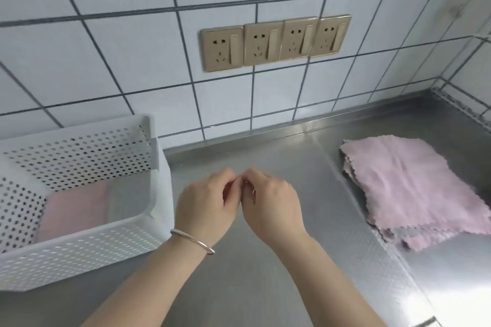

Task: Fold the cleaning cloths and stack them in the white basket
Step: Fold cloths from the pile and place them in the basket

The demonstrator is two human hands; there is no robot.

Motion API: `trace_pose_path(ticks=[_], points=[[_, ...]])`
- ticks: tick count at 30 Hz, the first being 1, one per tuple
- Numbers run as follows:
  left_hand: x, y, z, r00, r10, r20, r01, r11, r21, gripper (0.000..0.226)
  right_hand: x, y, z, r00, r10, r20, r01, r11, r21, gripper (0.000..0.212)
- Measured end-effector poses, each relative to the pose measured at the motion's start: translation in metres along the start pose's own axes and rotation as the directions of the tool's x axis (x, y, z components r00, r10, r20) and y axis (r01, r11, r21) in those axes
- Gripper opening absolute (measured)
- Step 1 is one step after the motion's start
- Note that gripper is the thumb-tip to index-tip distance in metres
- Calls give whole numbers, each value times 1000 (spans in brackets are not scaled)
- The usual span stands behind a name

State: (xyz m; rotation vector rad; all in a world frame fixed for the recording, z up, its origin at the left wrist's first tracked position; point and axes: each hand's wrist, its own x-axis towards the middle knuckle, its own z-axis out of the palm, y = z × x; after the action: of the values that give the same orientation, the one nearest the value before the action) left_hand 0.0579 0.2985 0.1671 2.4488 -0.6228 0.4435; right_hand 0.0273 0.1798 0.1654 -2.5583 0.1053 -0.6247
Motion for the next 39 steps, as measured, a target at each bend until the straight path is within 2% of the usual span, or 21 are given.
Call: trace_pose_path(ticks=[2, 7, 9, 11, 14, 18, 20, 22, 25, 27, 31, 35, 39], points=[[-3, 35, 28, 999, 22, 31, -20, 998, -66, 32, -14, 38, -19, 999, 29, -17, -29, 1000, -5, 21], [-5, 110, 108, 983, 80, 166, -56, 988, -143, 32, -49, 136, -58, 986, 166, -21, -167, 986, -25, 23], [-7, 132, 144, 961, 92, 260, -50, 985, -165, 31, -63, 174, -71, 973, 223, 58, -222, 975, -23, 33], [-10, 153, 180, 929, 102, 355, -43, 984, -170, 25, -77, 214, -82, 931, 308, 195, -302, 951, -62, 38], [-16, 175, 221, 866, 149, 478, -90, 985, -144, 20, -92, 262, -92, 883, 390, 261, -382, 920, -83, 23], [-12, 188, 270, 823, 196, 533, -184, 980, -76, 3, -101, 314, -96, 848, 472, 242, -444, 881, -161, 24], [-8, 190, 291, 804, 193, 562, -197, 979, -55, 10, -103, 332, -97, 837, 493, 238, -455, 868, -198, 28], [-5, 193, 309, 772, 217, 597, -275, 962, 5, 26, -107, 351, -96, 829, 481, 285, -435, 875, -211, 40], [-5, 198, 321, 767, 222, 602, -344, 934, 94, 39, -109, 366, -93, 790, 446, 420, -386, 895, -224, 61], [-6, 199, 328, 770, 214, 601, -352, 928, 120, 42, -110, 371, -90, 778, 420, 467, -362, 907, -213, 65], [-2, 200, 339, 774, 228, 590, -374, 918, 136, 36, -110, 380, -81, 789, 429, 440, -381, 903, -199, 66], [-2, 196, 343, 819, 278, 501, -377, 920, 106, 5, -108, 384, -77, 801, 420, 426, -364, 907, -211, 61], [-3, 193, 345, 830, 293, 474, -374, 924, 83, 23, -103, 383, -77, 826, 425, 370, -362, 904, -229, 50]])
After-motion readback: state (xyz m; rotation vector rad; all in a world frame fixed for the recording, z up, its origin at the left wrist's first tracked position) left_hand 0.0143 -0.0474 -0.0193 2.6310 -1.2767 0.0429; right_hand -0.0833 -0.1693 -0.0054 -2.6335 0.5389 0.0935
